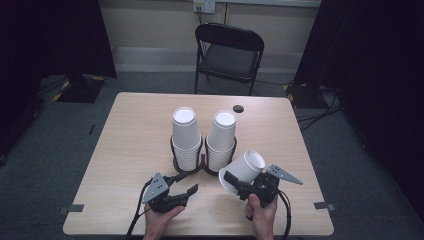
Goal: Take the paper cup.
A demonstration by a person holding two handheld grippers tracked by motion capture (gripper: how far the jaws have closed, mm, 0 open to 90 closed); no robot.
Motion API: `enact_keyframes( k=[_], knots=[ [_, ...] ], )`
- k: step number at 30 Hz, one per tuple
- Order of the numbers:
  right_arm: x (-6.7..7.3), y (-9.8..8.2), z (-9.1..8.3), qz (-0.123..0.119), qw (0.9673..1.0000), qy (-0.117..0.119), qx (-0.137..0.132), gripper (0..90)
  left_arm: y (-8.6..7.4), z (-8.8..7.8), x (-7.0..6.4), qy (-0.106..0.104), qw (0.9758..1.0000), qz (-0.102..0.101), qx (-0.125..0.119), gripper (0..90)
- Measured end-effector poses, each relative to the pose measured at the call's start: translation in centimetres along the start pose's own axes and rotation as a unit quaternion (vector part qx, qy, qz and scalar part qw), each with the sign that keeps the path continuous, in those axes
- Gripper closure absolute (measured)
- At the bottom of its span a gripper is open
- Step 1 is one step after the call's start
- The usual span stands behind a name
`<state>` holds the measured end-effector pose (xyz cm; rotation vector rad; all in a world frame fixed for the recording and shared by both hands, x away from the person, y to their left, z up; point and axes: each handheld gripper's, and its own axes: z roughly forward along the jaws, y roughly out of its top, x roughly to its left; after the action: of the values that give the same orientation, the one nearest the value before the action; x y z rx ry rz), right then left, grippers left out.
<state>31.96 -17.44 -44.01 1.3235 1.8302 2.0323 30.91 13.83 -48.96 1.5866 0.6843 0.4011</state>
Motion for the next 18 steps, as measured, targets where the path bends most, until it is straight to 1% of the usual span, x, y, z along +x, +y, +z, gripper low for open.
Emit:
enact_keyframes(
  k=[1,2,3,5,7,9,13,14,15,18],
  knots=[
    [0.1,-0.2,0.1,0.006,1.0,0.004,0.001,14.2,0.0,0.1,-0.1,0.0,1.0,0.001,-0.005,38.7],
    [0.2,-0.4,0.2,0.012,0.9999,0.008,0.002,14.2,0.1,0.1,-0.1,-0.001,1.0,0.004,-0.007,38.7],
    [0.3,-0.6,0.3,0.017,0.9998,0.012,0.003,14.2,0.1,0.2,-0.2,-0.004,1.0,-0.001,-0.008,38.8],
    [0.4,-0.8,0.4,0.027,0.9995,0.019,0.002,14.2,0.2,0.2,-0.3,-0.004,0.9999,0.005,-0.008,40.1],
    [0.5,-1.1,0.5,0.036,0.999,0.027,0.001,14.2,0.3,0.3,-0.5,-0.006,0.9999,0.004,-0.015,40.9],
    [0.6,-1.4,0.6,0.047,0.9983,0.035,0.0,14.2,0.3,0.4,-0.6,-0.009,0.9998,0.01,-0.017,41.7],
    [0.8,-2.2,1.0,0.066,0.9967,0.048,0.001,14.2,0.5,0.8,-0.8,-0.02,0.9994,0.018,-0.022,42.3],
    [0.8,-2.3,1.0,0.068,0.9964,0.05,0.003,14.2,0.5,1.0,-0.8,-0.023,0.9992,0.025,-0.023,43.4],
    [0.9,-2.4,1.1,0.072,0.996,0.053,0.003,14.2,0.5,1.1,-0.9,-0.024,0.9991,0.022,-0.027,44.1],
    [1.0,-2.5,1.2,0.077,0.9955,0.055,0.003,14.2,0.4,1.4,-1.2,-0.032,0.9983,0.026,-0.04,47.3]
  ],
)
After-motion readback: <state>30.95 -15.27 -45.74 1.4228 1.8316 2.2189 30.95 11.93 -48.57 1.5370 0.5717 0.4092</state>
